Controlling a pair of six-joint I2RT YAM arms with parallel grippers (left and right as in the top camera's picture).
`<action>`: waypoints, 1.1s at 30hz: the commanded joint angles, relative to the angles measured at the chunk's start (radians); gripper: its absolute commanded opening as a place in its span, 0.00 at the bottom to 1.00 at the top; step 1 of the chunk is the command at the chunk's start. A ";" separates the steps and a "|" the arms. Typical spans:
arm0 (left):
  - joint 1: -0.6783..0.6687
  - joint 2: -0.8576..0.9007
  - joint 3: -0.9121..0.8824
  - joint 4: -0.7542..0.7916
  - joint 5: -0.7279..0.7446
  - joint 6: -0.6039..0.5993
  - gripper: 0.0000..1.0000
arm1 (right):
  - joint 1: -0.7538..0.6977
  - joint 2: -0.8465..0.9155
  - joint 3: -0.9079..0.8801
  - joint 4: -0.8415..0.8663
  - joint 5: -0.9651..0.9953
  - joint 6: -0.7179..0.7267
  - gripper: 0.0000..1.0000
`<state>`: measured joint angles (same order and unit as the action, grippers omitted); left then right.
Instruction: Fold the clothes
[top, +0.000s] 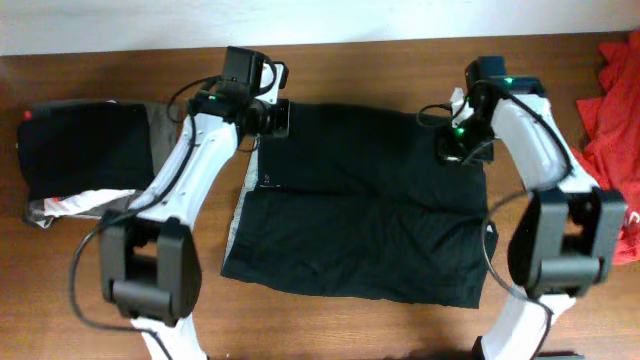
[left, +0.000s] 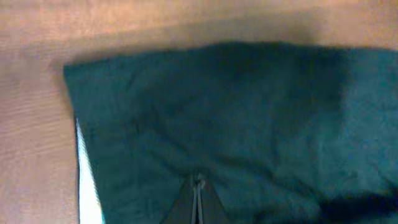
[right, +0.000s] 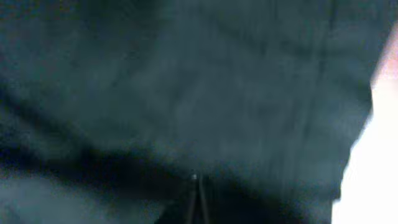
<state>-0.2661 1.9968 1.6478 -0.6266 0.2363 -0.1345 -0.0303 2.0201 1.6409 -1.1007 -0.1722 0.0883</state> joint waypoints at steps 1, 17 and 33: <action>0.004 0.076 0.006 0.069 0.011 0.040 0.00 | -0.026 0.057 0.027 0.079 0.069 -0.017 0.04; 0.007 0.280 0.006 0.248 -0.093 0.129 0.00 | -0.056 0.142 0.024 0.271 0.257 -0.018 0.04; 0.007 0.407 0.006 0.411 -0.156 0.151 0.00 | -0.056 0.336 0.024 0.489 0.256 -0.018 0.04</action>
<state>-0.2653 2.3245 1.6543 -0.2432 0.1001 -0.0002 -0.0856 2.2562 1.6741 -0.6395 0.0700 0.0738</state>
